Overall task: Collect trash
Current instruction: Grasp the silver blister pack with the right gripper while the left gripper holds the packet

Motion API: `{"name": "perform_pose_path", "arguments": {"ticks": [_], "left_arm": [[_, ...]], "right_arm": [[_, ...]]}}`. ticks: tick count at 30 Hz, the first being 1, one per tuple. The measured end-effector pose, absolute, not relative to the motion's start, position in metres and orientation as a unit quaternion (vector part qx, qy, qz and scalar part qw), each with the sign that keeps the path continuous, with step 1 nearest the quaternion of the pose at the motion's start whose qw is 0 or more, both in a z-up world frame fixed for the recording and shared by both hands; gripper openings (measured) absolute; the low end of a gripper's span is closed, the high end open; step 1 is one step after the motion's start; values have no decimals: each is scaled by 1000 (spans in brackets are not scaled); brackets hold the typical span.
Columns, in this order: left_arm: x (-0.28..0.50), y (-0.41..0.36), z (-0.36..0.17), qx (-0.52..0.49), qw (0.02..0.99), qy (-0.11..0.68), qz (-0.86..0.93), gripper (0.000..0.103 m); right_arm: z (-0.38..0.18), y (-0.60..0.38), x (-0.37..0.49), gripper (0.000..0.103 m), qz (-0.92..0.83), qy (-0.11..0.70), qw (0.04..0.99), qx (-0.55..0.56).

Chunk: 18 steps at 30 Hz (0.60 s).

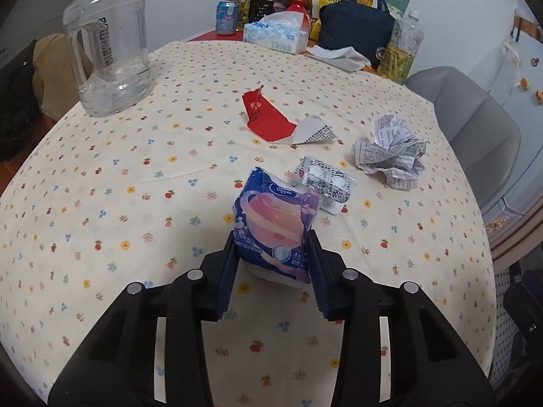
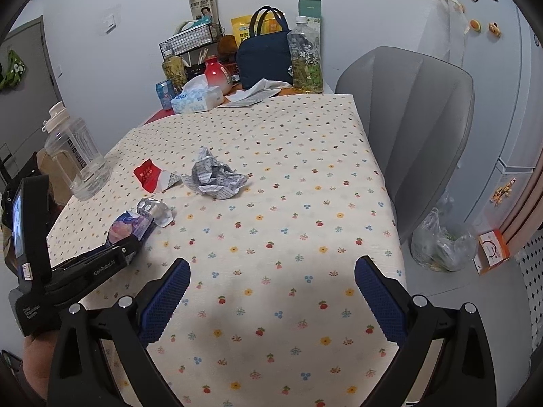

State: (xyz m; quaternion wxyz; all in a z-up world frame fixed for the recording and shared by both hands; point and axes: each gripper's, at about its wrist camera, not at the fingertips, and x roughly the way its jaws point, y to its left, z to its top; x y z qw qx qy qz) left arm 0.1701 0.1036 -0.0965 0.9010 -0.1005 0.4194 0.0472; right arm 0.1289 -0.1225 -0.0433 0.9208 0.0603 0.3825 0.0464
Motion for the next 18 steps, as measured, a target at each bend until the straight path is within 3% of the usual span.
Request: {"name": "perform_pose_path", "arguments": {"ticks": [13, 18], "left_arm": [[150, 146, -79, -128, 907, 394, 74, 33], [152, 147, -91, -126, 893, 431, 33, 33]], "right_arm": [[-35, -76, 134, 95, 90, 377, 921, 35], [-32, -53, 139, 95, 109, 373, 921, 25]]}}
